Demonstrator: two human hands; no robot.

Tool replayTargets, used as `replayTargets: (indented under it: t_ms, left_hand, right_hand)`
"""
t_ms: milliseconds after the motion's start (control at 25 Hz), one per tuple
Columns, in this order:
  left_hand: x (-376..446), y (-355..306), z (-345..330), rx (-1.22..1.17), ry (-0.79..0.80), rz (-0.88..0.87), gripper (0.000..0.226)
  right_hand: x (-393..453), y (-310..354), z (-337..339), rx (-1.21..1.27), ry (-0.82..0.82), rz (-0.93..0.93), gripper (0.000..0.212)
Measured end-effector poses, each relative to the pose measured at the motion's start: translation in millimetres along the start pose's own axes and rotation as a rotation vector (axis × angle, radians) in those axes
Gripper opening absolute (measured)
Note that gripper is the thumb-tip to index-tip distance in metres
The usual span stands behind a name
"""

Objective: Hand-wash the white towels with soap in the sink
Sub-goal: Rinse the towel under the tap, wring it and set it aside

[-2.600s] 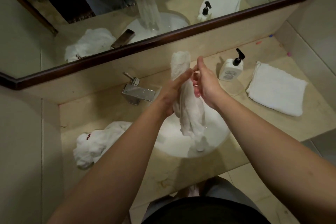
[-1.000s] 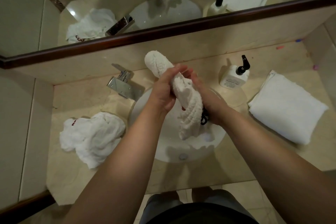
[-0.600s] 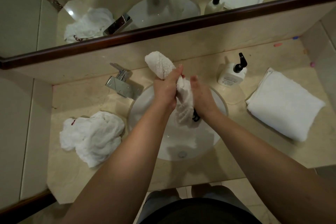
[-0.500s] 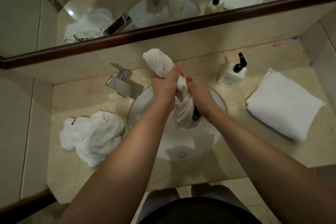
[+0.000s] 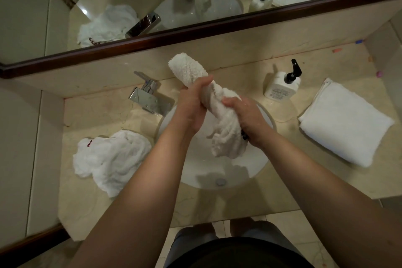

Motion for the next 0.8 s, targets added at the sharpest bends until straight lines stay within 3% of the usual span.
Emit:
replayTargets:
  t_ms: [120,240,320,440,600,800]
  left_hand:
    - [-4,-6,-8,-0.021,0.31,-0.02,0.037]
    - [-2,-5,-16,-0.049,0.381,0.01,0.048]
    - [2,-6,-23,-0.035,0.365,0.003,0.027]
    - [10,-4,-21,-0.045,0.226,0.033,0.021]
    - [12,10,0,-0.143,-0.078,0.126,0.027]
    - [8,28,20,-0.126,-0.303,0.225,0.032]
  right_hand:
    - [2,-8,-7,0.276,0.09,-0.185,0.036]
    - [-1,-4,-21,0.369,0.194,-0.259,0.036]
    - [1,-2,-28,0.37,0.204,-0.248,0.044]
    - [14,-1,-28,0.249,0.137,-0.136,0.062]
    - [25,-8,-21,-0.072,-0.025,-0.057,0.068]
    - [17,-6,-19,-0.369,-0.151,0.025,0.062]
Point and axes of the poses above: each hand's wrist, its own x-axis towards the middle knuckle, its own z-axis out of the back of the hand, y = z × x, the point moved 9 cm from there along x, towards the middle knuckle, and after that the axes turned 5 degrees about z, right-handed, at the moved point
